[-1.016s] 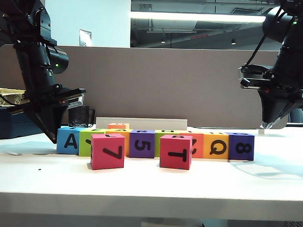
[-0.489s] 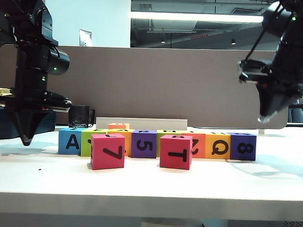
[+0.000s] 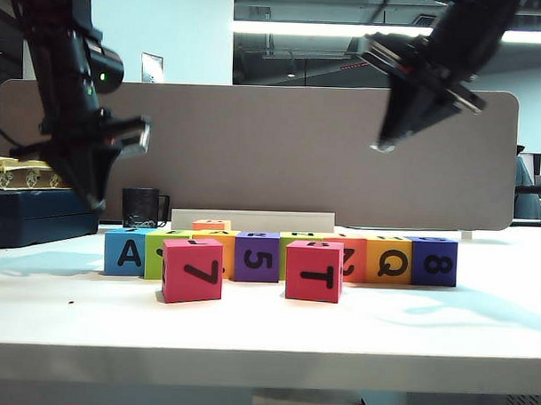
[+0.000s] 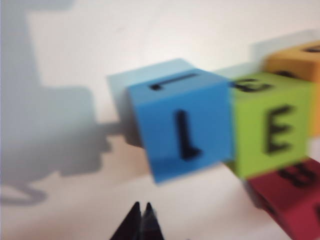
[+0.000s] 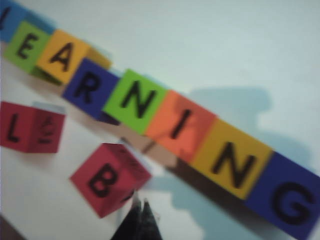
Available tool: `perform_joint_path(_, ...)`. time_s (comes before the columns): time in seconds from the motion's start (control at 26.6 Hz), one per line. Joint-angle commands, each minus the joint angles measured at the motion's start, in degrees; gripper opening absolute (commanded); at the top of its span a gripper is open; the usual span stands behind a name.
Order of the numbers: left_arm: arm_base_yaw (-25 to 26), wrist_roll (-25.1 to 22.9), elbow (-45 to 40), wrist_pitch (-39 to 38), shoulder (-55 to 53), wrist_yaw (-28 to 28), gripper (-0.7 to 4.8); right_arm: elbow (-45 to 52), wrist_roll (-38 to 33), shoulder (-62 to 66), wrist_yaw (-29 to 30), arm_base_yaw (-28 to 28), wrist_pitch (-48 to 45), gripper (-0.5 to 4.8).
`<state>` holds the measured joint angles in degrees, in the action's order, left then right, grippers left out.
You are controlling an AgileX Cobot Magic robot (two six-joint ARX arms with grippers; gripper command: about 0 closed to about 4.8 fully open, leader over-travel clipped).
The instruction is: Select the appropriate blocks from the scattered letter blocks on the table and arrange them in a row to spell out "LEARNING".
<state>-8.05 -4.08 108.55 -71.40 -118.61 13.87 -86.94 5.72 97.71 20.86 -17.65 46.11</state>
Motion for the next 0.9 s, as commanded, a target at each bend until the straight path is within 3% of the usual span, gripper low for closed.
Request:
perform_joint_path(0.04, -1.14, -0.48, 1.07, -2.29, 1.42, 1.81, -0.06, -0.9, 0.02, -0.26, 0.74, -3.3, 0.22, -0.02)
perform_joint_path(0.34, -7.72, -3.02, 1.05, -3.02, 1.84, 0.42, -0.06, -0.92, 0.04, -0.26, 0.7, -9.73, -0.46, -0.02)
perform_joint_path(0.53, -10.69, -2.99, 0.96, -2.71, 1.49, -2.34, -0.06, -0.9, 0.04, -0.26, 0.5, -10.64, -0.39, -0.02)
perform_joint_path(0.9, -13.22, -3.02, -4.79, 0.98, 1.07, -2.56, -0.06, -0.92, 0.04, -0.26, 0.24, -10.62, -0.81, -0.01)
